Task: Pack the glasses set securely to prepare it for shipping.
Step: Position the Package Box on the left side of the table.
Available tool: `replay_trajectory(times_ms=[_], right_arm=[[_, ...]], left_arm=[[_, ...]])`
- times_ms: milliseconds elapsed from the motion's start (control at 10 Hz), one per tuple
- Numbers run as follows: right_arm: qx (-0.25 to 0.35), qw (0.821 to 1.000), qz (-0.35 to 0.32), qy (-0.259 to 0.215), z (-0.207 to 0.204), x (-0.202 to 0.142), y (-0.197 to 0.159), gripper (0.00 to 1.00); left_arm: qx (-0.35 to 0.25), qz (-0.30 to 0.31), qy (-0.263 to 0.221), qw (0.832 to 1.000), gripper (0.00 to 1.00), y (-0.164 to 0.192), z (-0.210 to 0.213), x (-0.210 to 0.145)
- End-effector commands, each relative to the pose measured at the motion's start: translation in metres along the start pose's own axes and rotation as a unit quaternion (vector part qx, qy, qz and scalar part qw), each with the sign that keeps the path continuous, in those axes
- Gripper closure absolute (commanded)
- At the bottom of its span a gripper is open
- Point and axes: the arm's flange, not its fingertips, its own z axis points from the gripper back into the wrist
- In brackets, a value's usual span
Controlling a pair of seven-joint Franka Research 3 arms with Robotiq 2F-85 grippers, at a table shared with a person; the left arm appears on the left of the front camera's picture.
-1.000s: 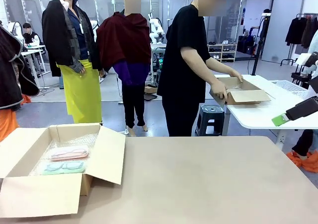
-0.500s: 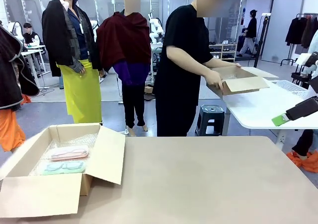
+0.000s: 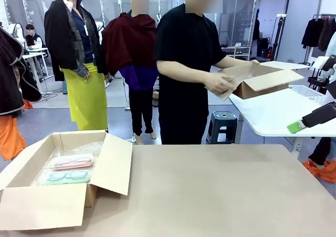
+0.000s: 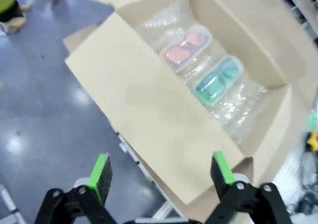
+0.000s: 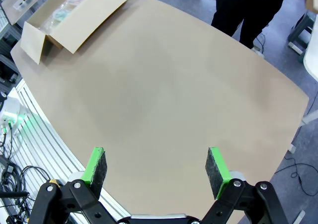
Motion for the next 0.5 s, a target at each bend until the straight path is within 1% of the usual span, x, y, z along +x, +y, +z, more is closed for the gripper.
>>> replay_trajectory(times_ms=[0, 100, 200, 400], right_arm=[[-0.006, 1.000, -0.002, 0.001, -0.001, 0.000, 0.002, 0.00], [-0.006, 1.000, -0.002, 0.001, -0.001, 0.000, 0.002, 0.00], [-0.006, 1.000, -0.002, 0.001, -0.001, 0.000, 0.002, 0.00], [-0.006, 1.000, -0.002, 0.001, -0.001, 0.000, 0.002, 0.00]], left_arm=[[0.049, -0.040, -0.032, 0.997, 0.00, -0.028, -0.005, -0.011], [0.069, -0.074, -0.050, 0.994, 0.00, -0.035, -0.001, -0.009], [0.065, -0.083, -0.061, 0.993, 0.00, -0.042, 0.003, -0.008], [0.060, -0.099, -0.069, 0.991, 0.00, -0.053, 0.008, -0.008]])
